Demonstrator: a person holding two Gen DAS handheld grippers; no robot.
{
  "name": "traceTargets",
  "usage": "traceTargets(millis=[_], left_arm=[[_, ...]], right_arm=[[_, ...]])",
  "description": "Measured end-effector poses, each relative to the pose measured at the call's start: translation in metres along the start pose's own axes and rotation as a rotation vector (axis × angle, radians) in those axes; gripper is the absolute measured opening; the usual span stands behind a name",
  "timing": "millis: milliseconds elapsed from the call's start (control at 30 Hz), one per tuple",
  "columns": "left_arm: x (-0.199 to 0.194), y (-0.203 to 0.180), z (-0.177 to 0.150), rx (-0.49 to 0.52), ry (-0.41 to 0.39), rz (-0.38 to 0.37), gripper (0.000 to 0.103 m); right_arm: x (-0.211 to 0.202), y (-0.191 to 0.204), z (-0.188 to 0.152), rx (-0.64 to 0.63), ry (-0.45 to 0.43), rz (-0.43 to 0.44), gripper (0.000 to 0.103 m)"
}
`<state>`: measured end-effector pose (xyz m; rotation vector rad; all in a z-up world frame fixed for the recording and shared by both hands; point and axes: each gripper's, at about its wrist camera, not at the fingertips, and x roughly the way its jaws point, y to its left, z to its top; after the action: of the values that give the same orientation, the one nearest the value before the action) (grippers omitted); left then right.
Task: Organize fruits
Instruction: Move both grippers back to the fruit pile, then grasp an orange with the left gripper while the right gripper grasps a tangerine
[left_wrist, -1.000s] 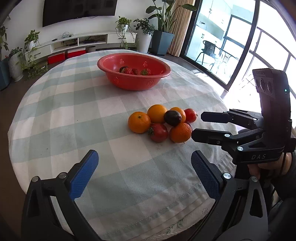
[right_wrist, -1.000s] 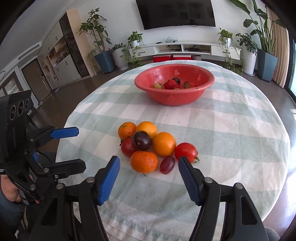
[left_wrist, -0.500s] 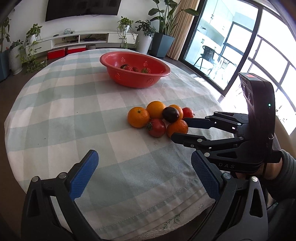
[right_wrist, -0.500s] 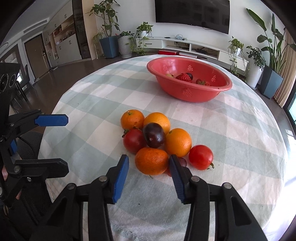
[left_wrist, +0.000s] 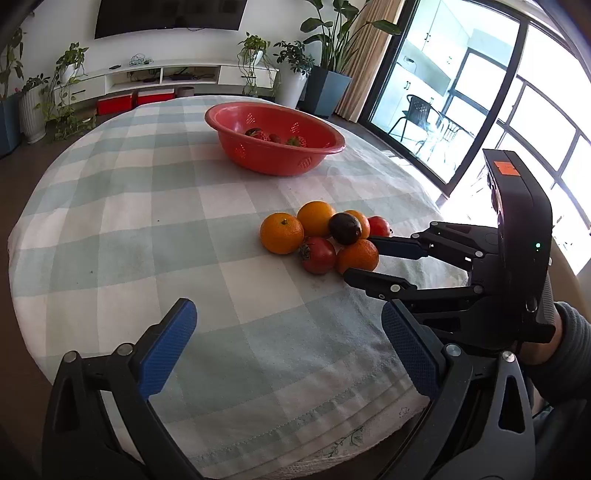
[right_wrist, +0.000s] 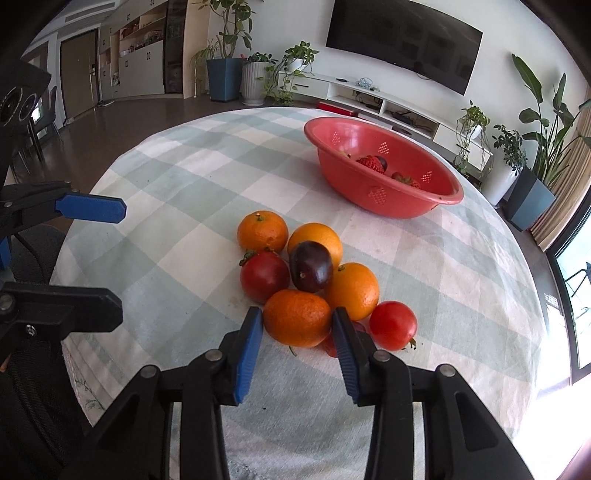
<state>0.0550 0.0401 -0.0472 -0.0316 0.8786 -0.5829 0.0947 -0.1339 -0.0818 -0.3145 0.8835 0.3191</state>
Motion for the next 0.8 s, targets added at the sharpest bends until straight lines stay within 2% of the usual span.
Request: traceTargets(millis=[167,333,600,633,767,800], left_arm=[[0.004,0.006,0.008,0.023,0.004,0.013,0.102],[0.016,0.011,0.036,0.097,0.009,0.028,0.102],[0.06,0.006,0.077,0.184,0.116,0.019,0.1],[0.065,0.005,0.078,0.189,0.127,0.02,0.098],[0.084,0.007,0.081,0.168,0.174,0.017,0.071],[0.088,0.007,0.081,0.164,0.184,0.016,0.069]], right_arm=[[-0.015,-0.01,-0.003,0.062,-0.012,0.048,0.041],[-0.035,-0.023,-0.007,0.145,-0.039,0.114,0.041],[-0.038,-0.027,-0.023,0.184,-0.026,0.135,0.041],[-0.038,-0.029,-0.026,0.192,-0.022,0.139,0.041],[-0.038,-0.036,-0.034,0.222,-0.011,0.15,0.041],[-0.038,-0.037,-0.036,0.23,-0.009,0.152,0.041]])
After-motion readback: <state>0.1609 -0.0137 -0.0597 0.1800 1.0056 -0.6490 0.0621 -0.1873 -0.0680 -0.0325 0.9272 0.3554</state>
